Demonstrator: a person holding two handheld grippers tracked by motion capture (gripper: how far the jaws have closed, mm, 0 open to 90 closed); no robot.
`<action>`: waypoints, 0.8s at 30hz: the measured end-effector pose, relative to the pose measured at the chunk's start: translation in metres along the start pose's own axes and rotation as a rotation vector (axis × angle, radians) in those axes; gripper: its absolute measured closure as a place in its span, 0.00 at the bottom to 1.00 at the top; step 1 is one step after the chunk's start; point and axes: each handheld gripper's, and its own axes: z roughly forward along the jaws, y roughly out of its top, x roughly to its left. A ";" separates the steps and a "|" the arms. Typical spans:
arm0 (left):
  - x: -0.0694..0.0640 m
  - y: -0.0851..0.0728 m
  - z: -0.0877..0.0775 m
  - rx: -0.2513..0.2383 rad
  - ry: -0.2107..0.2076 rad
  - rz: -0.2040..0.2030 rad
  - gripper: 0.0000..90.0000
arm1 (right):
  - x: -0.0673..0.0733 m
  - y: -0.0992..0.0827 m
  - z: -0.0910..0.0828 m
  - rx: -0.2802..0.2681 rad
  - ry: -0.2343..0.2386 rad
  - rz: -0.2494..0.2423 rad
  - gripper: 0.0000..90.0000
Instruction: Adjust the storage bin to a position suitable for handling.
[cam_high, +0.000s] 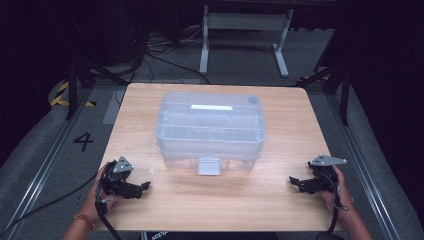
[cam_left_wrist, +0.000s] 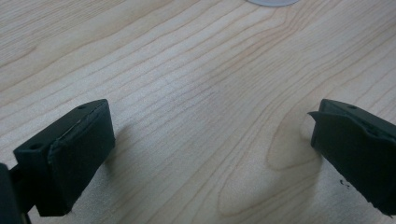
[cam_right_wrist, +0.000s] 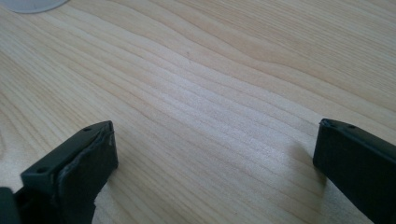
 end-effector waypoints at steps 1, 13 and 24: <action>0.000 0.000 0.000 0.001 0.001 0.001 0.00 | 0.000 0.000 0.000 0.000 0.000 0.000 0.00; -0.001 -0.003 -0.003 -0.003 0.019 -0.009 0.00 | 0.000 -0.001 -0.001 -0.001 0.002 -0.002 0.00; -0.001 -0.005 -0.004 0.003 0.004 -0.007 0.00 | 0.002 0.000 -0.004 -0.033 -0.025 0.006 0.17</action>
